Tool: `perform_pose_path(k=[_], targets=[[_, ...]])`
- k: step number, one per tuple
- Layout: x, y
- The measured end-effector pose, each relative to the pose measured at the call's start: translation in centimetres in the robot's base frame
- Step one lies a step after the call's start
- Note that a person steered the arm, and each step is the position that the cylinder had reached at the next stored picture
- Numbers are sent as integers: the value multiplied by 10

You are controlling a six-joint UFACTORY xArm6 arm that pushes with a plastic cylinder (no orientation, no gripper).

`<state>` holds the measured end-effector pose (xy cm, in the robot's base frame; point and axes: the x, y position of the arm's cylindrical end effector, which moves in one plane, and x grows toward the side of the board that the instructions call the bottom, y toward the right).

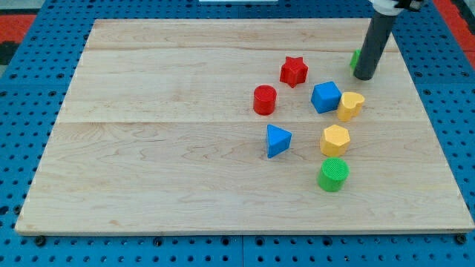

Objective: Push yellow heart close to the yellow hexagon

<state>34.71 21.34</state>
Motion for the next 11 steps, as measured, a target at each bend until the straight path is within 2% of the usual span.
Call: perform_pose_path(k=[3, 5, 6, 7, 8, 9, 10, 11], targets=[[51, 15], [87, -12], [89, -25], [80, -7], [67, -38], [93, -51], [88, -50], [48, -31]])
